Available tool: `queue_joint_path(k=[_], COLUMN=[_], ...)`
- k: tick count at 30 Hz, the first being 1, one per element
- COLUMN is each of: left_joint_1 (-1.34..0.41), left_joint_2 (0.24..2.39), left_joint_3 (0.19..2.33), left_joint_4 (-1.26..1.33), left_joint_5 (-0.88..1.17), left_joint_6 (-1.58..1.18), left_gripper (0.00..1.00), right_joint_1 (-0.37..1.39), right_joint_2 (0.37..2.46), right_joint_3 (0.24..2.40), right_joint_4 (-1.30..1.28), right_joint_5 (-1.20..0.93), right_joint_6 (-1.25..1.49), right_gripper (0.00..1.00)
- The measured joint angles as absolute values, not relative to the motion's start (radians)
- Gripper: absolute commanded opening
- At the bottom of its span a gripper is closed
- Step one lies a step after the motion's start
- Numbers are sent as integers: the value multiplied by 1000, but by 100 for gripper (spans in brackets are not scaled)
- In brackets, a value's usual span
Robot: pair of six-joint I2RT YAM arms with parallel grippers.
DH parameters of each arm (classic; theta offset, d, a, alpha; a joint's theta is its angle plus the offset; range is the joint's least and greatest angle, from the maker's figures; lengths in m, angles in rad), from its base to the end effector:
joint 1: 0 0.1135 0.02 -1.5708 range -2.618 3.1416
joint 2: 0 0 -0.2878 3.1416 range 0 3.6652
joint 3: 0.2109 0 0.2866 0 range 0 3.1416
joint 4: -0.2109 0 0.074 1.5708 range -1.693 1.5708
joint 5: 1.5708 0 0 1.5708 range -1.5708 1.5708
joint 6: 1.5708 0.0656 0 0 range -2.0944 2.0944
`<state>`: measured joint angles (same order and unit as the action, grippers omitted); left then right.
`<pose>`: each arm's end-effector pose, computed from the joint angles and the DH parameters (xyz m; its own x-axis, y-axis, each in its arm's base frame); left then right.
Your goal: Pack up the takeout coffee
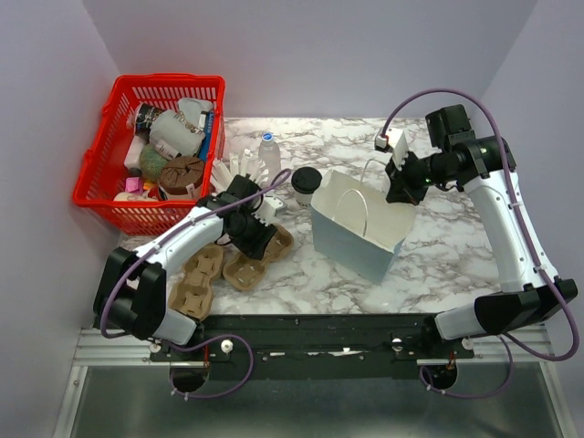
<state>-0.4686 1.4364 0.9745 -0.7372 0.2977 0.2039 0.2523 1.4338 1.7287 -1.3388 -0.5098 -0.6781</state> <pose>0.2667 -0.1566 0.2001 -0.7074 0.5751 -0.4110 0.6842 0.7030 -0.1941 0.2800 0.1052 0.4240 -0.3661 -0.6598 -0.6562 -0.8798 0.4752 0.0130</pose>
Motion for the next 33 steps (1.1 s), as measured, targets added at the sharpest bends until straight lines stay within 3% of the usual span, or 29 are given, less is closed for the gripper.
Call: queue_joint_path(k=[15, 28, 31, 33], left_joint_1=[-505, -526, -521, -515], left_joint_2=[1531, 1511, 1446, 1377], left_joint_3=[986, 991, 991, 991], left_joint_4=[-721, -753, -786, -802], left_joint_5=[256, 246, 273, 308], left_joint_6=[175, 171, 179, 194], left_gripper=[51, 26, 17, 5], right_joint_1=[252, 252, 252, 252], right_joint_2=[1411, 1402, 1399, 1398], right_joint_3=[1697, 1689, 1689, 1692], right_joint_4=[-1332, -1324, -1321, -1319], right_joint_5=[-440, -407, -406, -406], right_joint_6=[-653, -653, -657, -663], right_gripper=[0, 0, 0, 0])
